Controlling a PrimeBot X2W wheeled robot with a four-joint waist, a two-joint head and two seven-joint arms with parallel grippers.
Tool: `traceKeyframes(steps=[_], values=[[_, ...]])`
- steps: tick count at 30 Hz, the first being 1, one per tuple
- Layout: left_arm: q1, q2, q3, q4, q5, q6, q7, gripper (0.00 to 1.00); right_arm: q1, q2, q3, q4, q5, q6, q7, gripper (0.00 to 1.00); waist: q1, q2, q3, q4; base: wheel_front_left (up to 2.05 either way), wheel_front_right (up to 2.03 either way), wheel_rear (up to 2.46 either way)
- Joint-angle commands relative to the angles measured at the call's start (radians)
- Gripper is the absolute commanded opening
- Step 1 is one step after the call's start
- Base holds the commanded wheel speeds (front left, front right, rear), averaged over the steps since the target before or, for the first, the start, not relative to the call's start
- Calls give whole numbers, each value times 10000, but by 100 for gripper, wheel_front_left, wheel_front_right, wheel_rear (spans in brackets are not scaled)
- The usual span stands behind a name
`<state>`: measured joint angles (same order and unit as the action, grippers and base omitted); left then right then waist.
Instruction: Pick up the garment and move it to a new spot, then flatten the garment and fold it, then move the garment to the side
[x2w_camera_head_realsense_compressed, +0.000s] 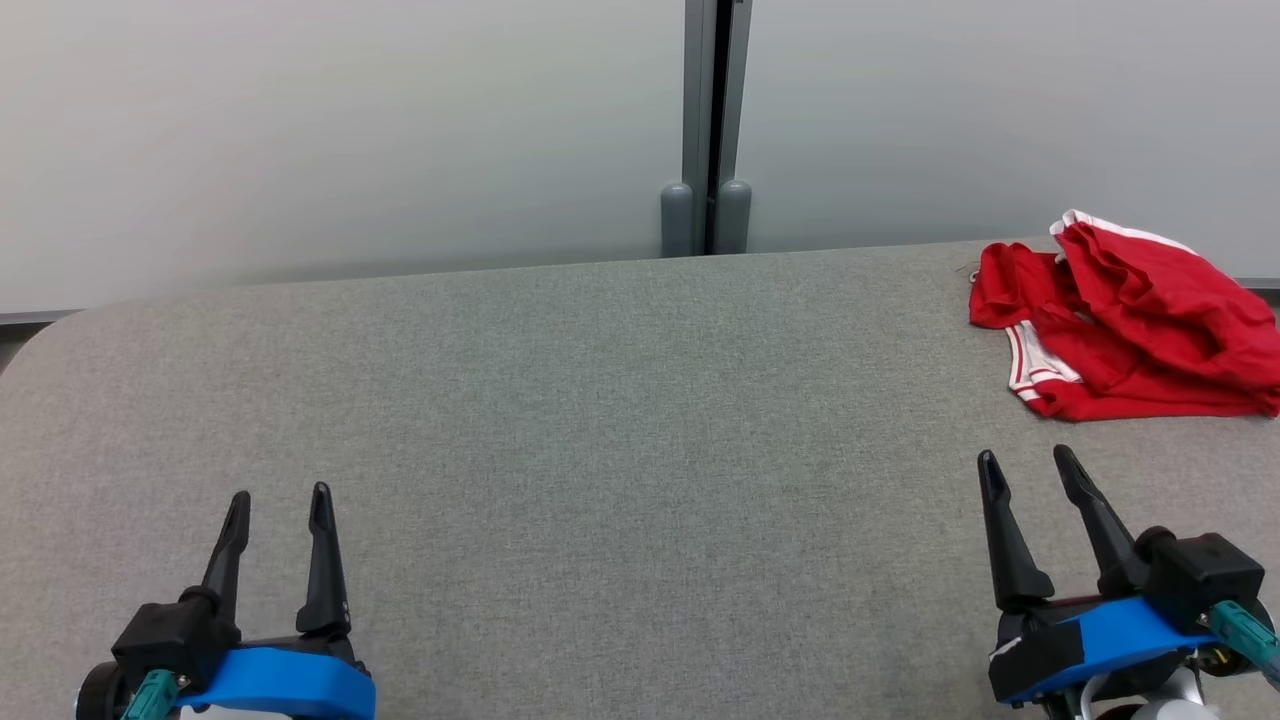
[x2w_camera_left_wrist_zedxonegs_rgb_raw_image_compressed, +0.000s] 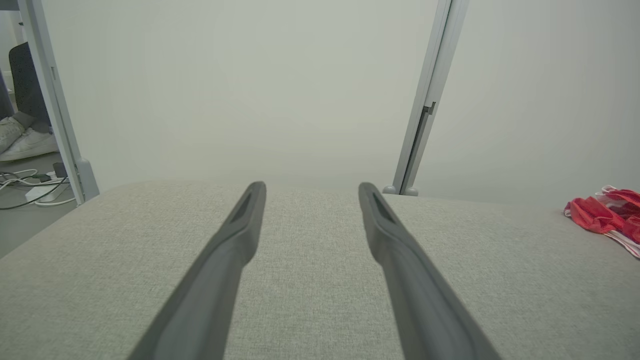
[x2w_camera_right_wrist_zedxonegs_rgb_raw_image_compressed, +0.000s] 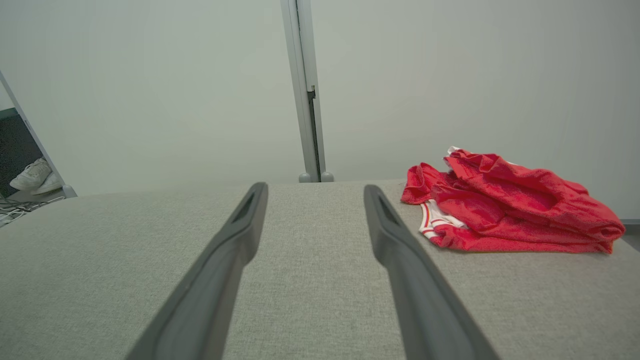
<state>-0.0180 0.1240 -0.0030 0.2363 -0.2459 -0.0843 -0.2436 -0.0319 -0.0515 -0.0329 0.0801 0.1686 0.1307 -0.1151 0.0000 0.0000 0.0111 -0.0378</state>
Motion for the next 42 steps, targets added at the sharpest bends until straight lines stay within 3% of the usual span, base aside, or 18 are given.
traceKeyframes(steps=[1,5,24,42], values=[[0,-3,3,-4,-7,17,0,0,0,0,8,3,1,0,0,0,0,0,-1,2,0,0,0],[77,-89,4,303,-150,23,108,0,31,17,-3,299,165,0,22,0,0,0,-4,6,0,0,0],[-187,-241,292,223,-3483,-102,962,0,-188,13,-210,615,3692,0,588,0,0,0,-16,63,0,0,0],[-382,-361,497,174,-5906,-194,1575,0,-356,10,-357,851,6244,1,992,0,0,0,-26,114,0,0,0]])
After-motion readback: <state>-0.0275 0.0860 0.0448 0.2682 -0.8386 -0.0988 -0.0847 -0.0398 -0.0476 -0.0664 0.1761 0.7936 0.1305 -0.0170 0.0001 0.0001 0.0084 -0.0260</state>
